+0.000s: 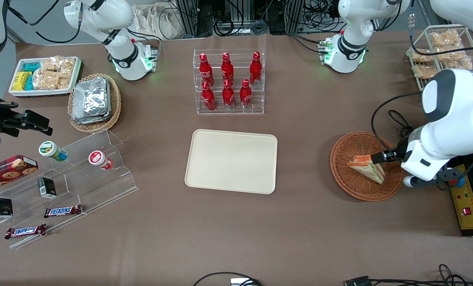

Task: Place sandwich from basket to tray
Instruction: 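Lower the open left gripper over the wrapped sandwich in the wicker basket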

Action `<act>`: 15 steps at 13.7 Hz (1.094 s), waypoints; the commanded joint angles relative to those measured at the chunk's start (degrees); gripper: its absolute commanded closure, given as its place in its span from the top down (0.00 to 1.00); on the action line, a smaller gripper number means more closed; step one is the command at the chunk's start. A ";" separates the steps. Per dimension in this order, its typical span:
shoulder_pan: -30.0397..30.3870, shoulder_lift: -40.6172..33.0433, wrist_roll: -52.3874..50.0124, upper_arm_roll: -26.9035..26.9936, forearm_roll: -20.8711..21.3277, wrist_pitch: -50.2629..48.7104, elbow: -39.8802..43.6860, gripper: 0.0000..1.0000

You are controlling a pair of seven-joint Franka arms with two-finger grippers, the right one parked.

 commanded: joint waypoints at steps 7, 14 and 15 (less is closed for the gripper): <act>1.70 3.17 -25.77 1.08 1.72 22.17 -16.10 1.00; 1.79 5.63 -28.78 3.53 4.26 31.42 -24.11 1.00; 1.70 6.25 -28.78 3.97 4.27 32.47 -24.11 1.00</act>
